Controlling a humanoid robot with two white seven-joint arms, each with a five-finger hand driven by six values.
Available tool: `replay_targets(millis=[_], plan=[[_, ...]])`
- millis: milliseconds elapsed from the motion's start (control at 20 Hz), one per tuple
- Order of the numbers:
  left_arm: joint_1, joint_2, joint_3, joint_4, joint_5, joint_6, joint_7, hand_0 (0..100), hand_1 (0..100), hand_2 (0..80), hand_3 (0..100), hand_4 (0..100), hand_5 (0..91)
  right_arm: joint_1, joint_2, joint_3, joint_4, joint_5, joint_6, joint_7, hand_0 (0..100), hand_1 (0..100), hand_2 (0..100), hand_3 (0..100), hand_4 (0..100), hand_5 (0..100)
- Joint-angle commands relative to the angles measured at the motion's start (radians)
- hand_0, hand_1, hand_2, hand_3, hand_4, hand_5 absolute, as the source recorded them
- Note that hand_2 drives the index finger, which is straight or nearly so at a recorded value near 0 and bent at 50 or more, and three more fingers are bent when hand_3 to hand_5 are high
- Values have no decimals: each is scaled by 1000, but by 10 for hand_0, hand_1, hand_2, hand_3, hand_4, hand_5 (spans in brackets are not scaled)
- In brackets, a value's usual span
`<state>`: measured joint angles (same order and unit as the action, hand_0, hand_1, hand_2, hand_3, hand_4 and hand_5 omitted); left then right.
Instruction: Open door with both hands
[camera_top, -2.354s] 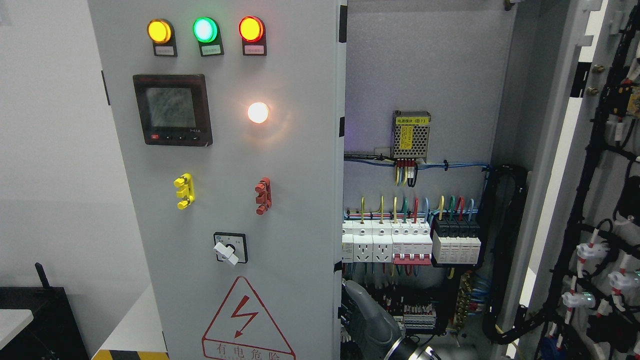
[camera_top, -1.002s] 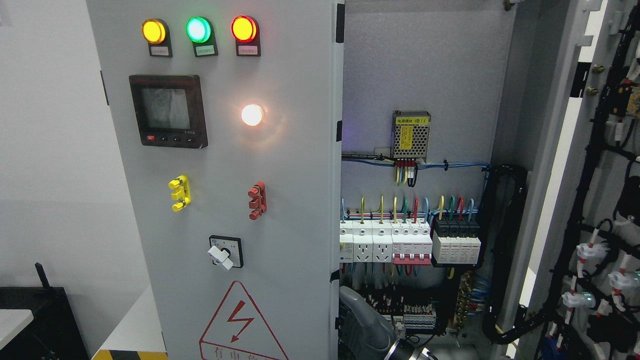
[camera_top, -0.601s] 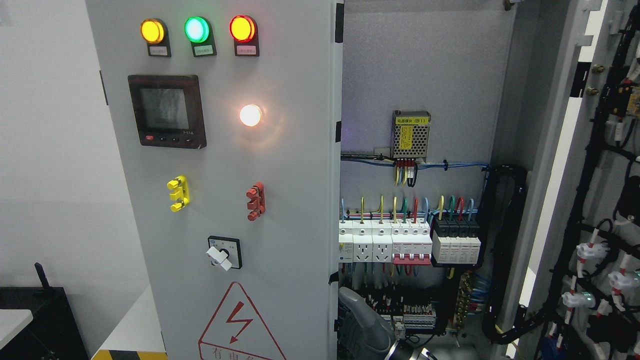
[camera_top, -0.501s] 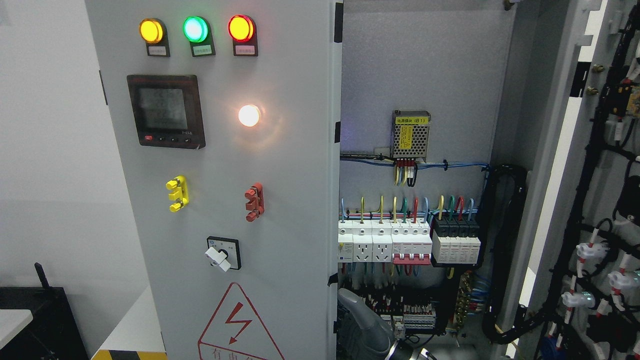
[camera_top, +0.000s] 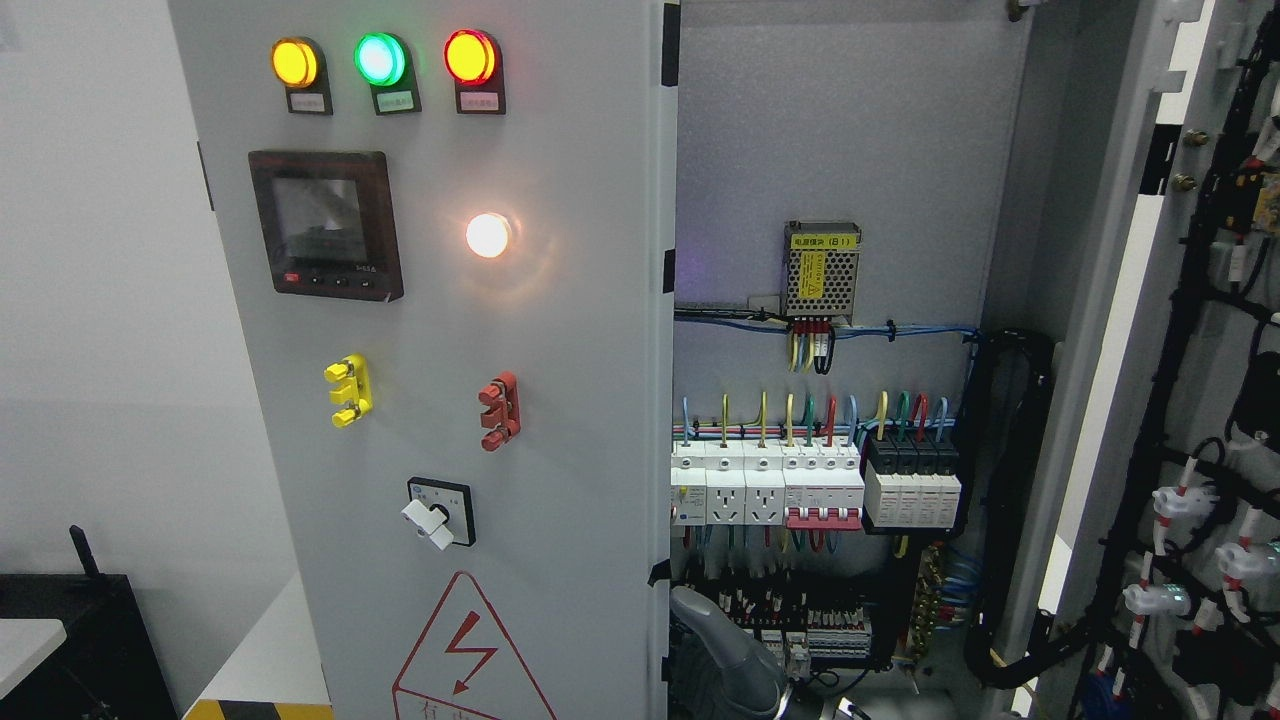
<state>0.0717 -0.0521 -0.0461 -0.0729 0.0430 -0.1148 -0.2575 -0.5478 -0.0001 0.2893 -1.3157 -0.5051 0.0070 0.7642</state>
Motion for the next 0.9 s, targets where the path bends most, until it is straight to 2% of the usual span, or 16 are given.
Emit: replay_targets(millis=[0, 250, 451, 601, 851], plan=[[0, 0, 0, 1, 1, 0, 0, 0, 0, 0, 0, 0, 0, 0, -26, 2, 0, -1, 1, 12, 384, 0, 0, 0, 0, 0], [0, 0, 0, 1, 0, 0, 0, 0, 0, 0, 0, 0, 0, 5, -28, 47, -22, -76, 1, 12, 384, 0, 0, 0, 0, 0], [0, 0, 0, -1, 0, 0, 0, 0, 0, 0, 0, 0, 0, 11, -31, 60, -36, -81, 1, 12, 384, 0, 0, 0, 0, 0], [0, 0, 0, -1, 0, 0, 0, 0, 0, 0, 0, 0, 0, 20, -47, 93, -49, -86, 1, 12, 384, 0, 0, 0, 0, 0], [0, 0, 0, 1, 0, 0, 0, 0, 0, 0, 0, 0, 0, 29, -49, 116, -83, -95, 1, 12, 384, 0, 0, 0, 0, 0]])
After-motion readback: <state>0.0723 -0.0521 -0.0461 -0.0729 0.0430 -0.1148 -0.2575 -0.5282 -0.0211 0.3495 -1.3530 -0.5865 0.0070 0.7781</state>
